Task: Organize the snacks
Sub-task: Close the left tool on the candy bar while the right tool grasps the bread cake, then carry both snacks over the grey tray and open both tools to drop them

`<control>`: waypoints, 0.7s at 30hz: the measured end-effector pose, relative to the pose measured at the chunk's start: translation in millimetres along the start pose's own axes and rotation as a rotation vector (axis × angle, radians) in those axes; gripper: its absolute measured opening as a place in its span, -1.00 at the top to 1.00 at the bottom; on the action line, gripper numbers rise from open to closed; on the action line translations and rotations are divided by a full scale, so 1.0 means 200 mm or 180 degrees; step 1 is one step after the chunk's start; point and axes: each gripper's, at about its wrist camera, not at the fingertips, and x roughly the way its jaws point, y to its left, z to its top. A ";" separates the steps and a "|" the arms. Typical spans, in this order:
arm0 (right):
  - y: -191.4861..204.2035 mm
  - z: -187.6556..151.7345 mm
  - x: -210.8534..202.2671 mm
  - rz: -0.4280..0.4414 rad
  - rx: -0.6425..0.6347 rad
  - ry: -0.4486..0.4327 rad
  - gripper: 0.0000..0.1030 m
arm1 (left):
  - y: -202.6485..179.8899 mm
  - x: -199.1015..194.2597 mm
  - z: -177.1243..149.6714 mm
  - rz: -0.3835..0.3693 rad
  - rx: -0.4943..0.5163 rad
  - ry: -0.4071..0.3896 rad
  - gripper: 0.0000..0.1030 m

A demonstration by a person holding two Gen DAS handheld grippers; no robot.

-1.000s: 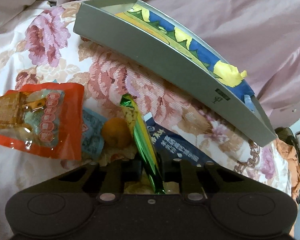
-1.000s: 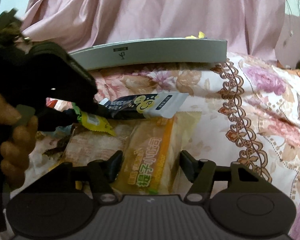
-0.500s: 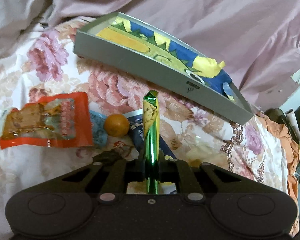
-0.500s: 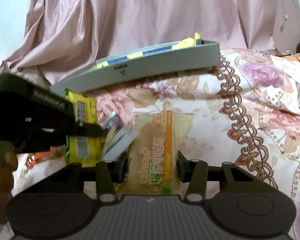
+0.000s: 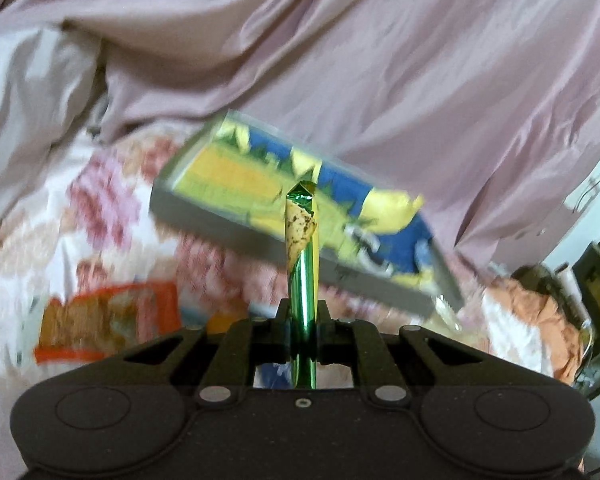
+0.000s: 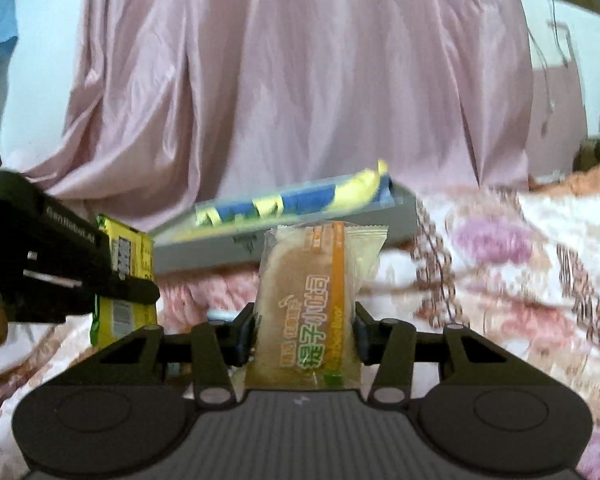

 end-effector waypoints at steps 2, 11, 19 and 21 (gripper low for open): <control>0.00 0.02 -0.01 -0.0011 -0.0030 -0.0133 -0.01 | -0.02 0.00 0.05 -0.0043 0.0003 -0.0077 0.79; -0.06 0.21 0.10 -0.0154 -0.0044 -0.0818 -0.01 | -0.10 0.15 0.25 -0.0161 0.0012 -0.0307 0.79; -0.10 0.36 0.42 -0.0104 0.0011 -0.1160 -0.01 | -0.16 0.47 0.33 -0.0285 0.0058 -0.0354 0.79; -0.11 0.39 0.49 -0.0038 0.0050 -0.1175 -0.01 | -0.17 0.54 0.34 -0.0319 0.0071 -0.0325 0.79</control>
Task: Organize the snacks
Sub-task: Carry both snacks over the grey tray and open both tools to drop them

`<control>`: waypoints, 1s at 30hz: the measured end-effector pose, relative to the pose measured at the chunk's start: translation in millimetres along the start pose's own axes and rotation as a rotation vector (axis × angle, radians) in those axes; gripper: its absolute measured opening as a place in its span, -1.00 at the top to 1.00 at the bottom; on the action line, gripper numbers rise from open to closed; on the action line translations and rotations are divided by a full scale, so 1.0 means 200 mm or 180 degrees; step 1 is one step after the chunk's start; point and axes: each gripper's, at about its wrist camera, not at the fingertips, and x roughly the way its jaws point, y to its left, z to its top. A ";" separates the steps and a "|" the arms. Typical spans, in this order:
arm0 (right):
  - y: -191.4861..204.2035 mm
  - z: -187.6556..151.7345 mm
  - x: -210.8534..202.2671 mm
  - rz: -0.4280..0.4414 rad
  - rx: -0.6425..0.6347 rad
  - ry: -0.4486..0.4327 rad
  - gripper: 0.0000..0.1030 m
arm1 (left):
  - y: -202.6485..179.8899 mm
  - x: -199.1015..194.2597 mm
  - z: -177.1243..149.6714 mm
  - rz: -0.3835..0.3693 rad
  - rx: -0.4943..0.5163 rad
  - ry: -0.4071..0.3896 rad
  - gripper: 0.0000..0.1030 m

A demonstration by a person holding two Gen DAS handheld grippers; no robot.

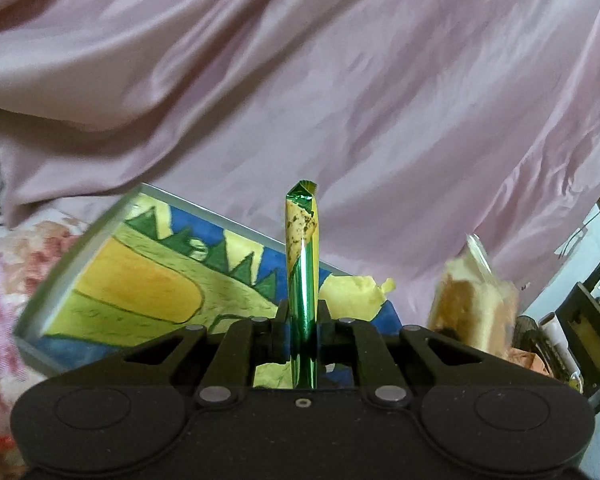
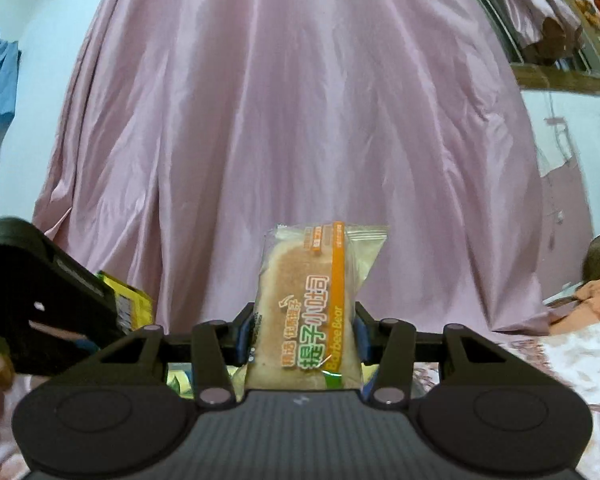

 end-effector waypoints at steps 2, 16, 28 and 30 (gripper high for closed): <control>-0.01 -0.02 0.08 0.0034 0.0012 0.0016 -0.01 | 0.00 0.08 -0.01 -0.0043 0.0016 0.0042 0.79; -0.08 -0.19 0.33 0.0021 0.0162 0.0757 -0.01 | 0.14 0.35 -0.09 0.0166 -0.0093 0.0204 0.79; -0.08 -0.19 0.39 0.0068 0.0152 0.0953 -0.09 | 0.23 0.33 -0.11 0.0396 -0.0346 0.0212 -0.15; -0.08 -0.18 0.39 0.0078 0.0138 0.0944 -0.18 | 0.23 0.30 -0.10 0.0419 -0.0354 0.0144 -0.34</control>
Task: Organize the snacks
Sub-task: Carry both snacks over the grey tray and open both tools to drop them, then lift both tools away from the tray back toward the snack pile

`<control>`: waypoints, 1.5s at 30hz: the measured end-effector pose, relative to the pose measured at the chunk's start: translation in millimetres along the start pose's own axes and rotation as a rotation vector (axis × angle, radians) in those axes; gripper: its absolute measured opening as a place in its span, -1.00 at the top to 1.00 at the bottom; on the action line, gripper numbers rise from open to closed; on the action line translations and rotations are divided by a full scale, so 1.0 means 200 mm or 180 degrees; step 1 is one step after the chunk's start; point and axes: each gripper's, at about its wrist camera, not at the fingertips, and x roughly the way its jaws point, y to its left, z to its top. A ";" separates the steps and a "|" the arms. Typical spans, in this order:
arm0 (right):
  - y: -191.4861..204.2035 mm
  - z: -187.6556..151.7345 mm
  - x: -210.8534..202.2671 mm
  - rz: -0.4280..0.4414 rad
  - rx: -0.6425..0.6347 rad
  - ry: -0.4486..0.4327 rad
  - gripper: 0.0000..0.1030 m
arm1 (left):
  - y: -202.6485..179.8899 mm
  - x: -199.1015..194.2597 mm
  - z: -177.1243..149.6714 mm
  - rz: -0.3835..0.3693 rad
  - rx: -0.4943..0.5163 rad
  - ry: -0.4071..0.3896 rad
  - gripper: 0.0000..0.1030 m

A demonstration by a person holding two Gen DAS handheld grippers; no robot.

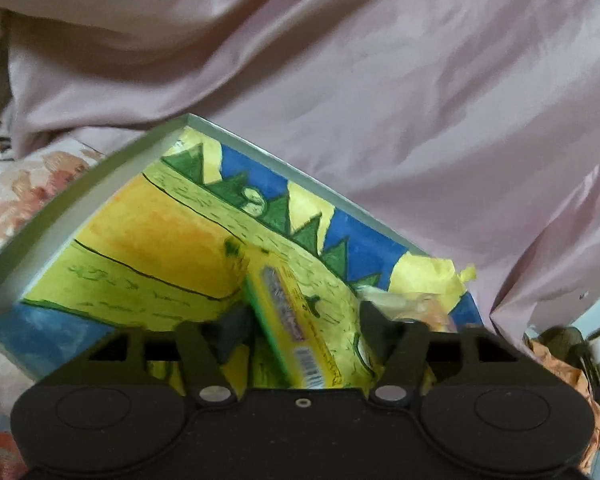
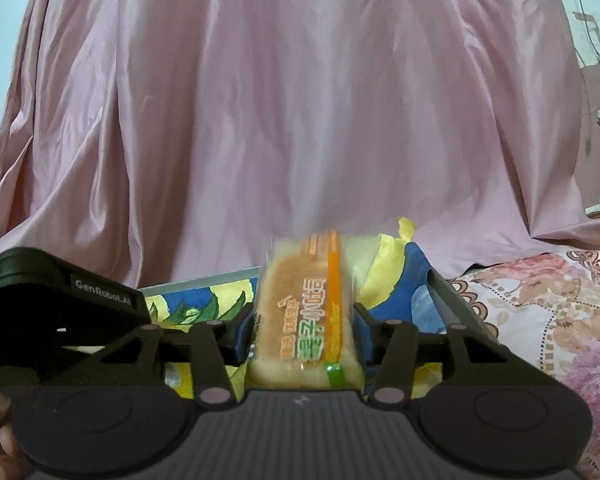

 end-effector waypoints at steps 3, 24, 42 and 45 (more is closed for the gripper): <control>0.02 0.01 -0.02 -0.0047 -0.0109 -0.0061 -0.39 | -0.01 -0.08 0.02 -0.0016 0.0035 -0.0105 -0.49; 0.15 0.16 -0.78 -0.0190 -0.0129 -0.0902 -1.00 | -0.02 -0.97 -0.08 -0.0069 0.0593 -0.0965 -0.98; 0.28 -0.03 -1.32 -0.0098 -0.0366 -0.0799 -1.00 | 0.32 -1.48 -0.45 0.0016 0.1229 -0.1101 -0.98; 0.33 -0.10 -1.37 -0.0040 -0.0498 -0.0656 -1.00 | 0.40 -1.52 -0.51 0.0012 0.1254 -0.1044 -0.98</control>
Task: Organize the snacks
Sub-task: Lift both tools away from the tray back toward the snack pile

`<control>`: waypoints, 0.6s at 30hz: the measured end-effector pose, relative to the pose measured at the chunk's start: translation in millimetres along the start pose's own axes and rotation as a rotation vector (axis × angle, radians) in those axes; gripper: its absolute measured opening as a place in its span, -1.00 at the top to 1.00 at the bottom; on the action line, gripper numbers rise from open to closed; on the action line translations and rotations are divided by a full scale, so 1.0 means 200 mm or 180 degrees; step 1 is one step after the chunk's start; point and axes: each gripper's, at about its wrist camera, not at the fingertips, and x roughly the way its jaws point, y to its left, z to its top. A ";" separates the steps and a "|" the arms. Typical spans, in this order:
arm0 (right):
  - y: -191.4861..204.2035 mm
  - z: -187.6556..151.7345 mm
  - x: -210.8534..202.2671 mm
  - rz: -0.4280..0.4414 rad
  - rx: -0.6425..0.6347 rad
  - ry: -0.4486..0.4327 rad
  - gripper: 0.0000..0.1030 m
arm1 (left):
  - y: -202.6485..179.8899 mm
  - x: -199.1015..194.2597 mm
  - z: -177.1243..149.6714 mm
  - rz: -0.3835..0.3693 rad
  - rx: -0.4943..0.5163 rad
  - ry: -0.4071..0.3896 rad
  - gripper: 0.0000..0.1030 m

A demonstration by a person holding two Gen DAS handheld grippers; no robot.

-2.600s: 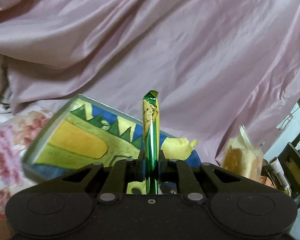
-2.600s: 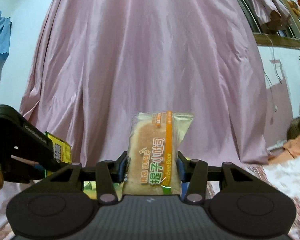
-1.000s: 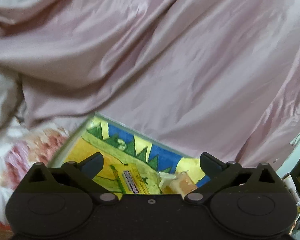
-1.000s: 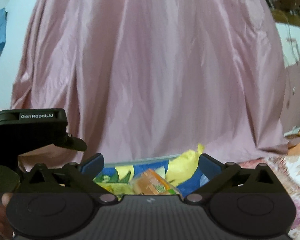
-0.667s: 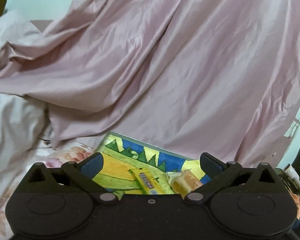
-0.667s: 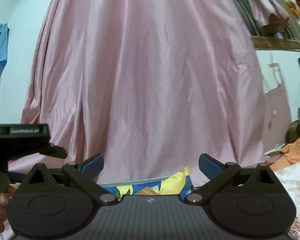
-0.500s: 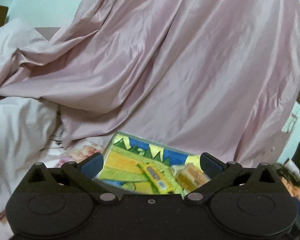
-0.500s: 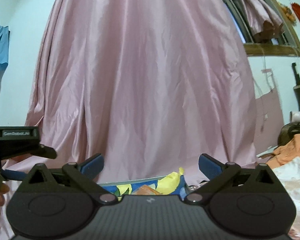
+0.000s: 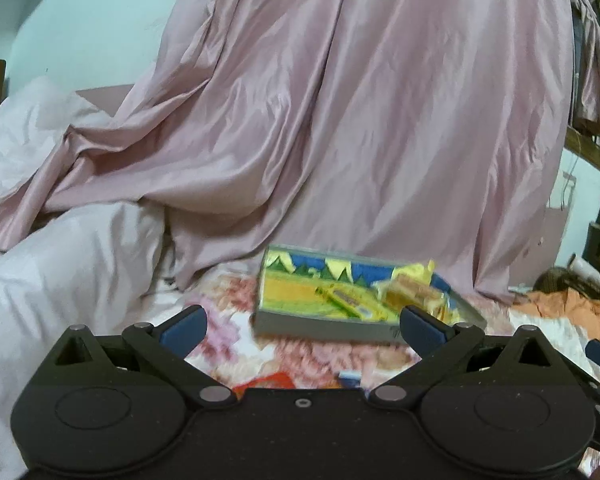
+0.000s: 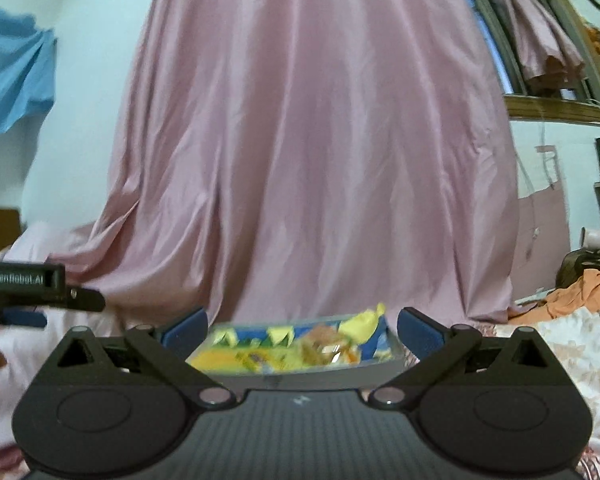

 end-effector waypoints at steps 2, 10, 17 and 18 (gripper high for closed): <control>0.04 -0.03 -0.03 0.0035 -0.0071 0.0081 -1.00 | 0.03 -0.02 -0.05 -0.0009 0.0020 0.0055 -0.98; 0.11 -0.18 -0.13 0.0164 -0.0016 0.0619 -1.00 | 0.09 -0.06 -0.24 -0.0177 0.0192 0.0256 -0.98; 0.14 -0.25 -0.13 0.0070 -0.0037 0.0987 -1.00 | 0.10 -0.01 -0.44 -0.0298 0.0403 0.0678 -0.98; 0.14 -0.26 -0.12 0.0042 -0.0052 0.1044 -1.00 | 0.11 0.01 -0.47 -0.0293 0.0416 0.0746 -0.98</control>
